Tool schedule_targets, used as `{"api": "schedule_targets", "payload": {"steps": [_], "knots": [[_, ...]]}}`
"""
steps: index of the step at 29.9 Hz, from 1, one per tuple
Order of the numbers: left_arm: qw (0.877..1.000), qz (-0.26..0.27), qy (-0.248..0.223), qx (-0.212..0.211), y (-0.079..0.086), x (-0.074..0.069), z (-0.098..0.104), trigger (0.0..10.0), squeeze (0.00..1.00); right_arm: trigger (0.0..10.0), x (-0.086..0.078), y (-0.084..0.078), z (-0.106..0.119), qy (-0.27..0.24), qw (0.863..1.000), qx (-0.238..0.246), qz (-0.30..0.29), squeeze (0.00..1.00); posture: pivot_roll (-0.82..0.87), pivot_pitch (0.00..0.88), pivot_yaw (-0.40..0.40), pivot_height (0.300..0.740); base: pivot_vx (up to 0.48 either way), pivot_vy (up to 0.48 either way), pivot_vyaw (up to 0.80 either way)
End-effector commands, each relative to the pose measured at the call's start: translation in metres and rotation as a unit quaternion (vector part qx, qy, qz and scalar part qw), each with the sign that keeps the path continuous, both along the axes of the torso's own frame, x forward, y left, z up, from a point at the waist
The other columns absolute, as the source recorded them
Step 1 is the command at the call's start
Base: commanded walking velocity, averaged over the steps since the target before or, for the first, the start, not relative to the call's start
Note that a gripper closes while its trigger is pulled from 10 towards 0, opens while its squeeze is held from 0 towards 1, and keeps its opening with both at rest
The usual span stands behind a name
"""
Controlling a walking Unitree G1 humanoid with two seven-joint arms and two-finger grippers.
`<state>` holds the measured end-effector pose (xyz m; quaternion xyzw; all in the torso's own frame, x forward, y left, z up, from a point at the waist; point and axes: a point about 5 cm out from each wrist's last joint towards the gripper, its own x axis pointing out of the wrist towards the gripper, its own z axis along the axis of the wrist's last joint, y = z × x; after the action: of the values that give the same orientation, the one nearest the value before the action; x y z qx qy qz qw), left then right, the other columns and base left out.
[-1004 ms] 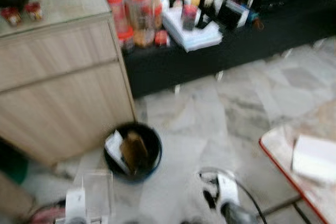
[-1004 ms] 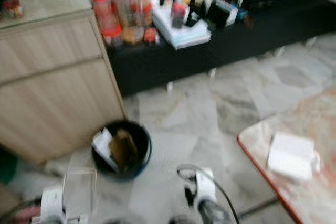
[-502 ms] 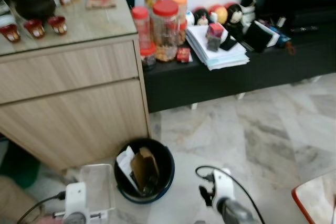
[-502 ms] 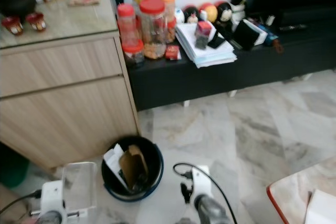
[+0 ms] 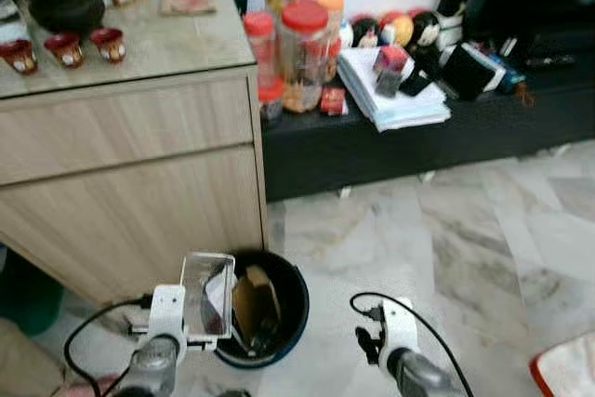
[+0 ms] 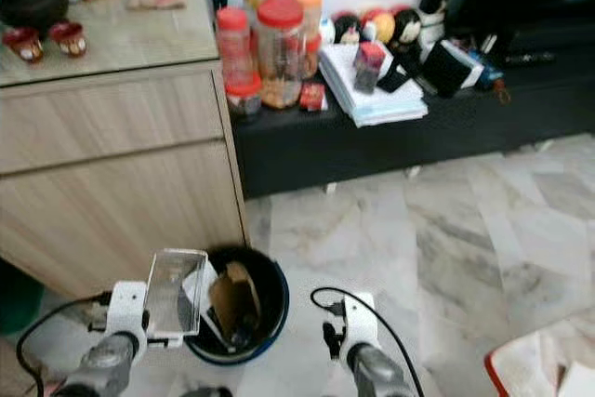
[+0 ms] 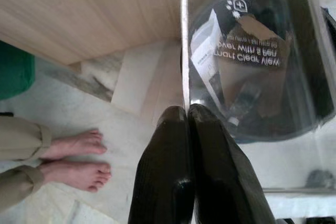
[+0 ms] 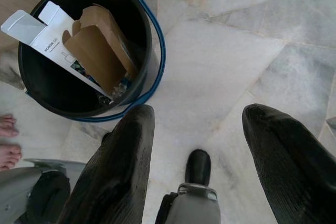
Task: Picking trash to rubbish bin
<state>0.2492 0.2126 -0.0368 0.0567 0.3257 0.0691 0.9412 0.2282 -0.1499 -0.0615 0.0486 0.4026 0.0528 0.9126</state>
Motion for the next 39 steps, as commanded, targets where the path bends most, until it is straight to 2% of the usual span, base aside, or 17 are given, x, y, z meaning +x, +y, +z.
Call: {"api": "schedule_targets", "payload": {"steps": [1, 3, 12, 29, 39], "knots": [[1.000, 0.001, 0.025, -0.004, 0.001, -0.010, -0.008, 10.0, 0.00, 10.0, -0.005, 0.000, -0.003, 0.007, 1.000, 0.002, -0.006, 0.00, 0.13, 0.176, -0.035, 0.740, 0.000, 0.000, 0.00], [0.999, 0.014, 0.038, 0.002, 0.008, -0.022, -0.014, 10.0, 0.00, 10.0, -0.003, 0.001, -0.002, 0.000, 1.000, 0.006, -0.007, 0.00, 0.13, 0.180, -0.034, 0.740, 0.000, 0.000, 0.70], [0.998, 0.030, 0.059, 0.003, 0.015, -0.039, -0.023, 10.0, 0.00, 10.0, -0.004, -0.001, -0.002, 0.003, 1.000, 0.005, -0.016, 0.00, 0.14, 0.182, -0.036, 0.740, 0.000, 0.000, 0.16], [0.998, 0.031, 0.053, 0.003, 0.015, -0.034, -0.020, 10.0, 0.00, 10.0, -0.002, 0.004, -0.001, -0.001, 1.000, 0.007, -0.007, 0.00, 0.14, 0.176, -0.034, 0.740, 0.000, 0.000, 0.00], [0.998, 0.035, 0.053, 0.004, 0.018, -0.035, -0.020, 10.0, 0.00, 10.0, -0.001, 0.006, -0.001, -0.004, 1.000, 0.016, -0.009, 0.00, 0.14, 0.179, -0.032, 0.740, 0.024, 0.000, 0.29]]}}
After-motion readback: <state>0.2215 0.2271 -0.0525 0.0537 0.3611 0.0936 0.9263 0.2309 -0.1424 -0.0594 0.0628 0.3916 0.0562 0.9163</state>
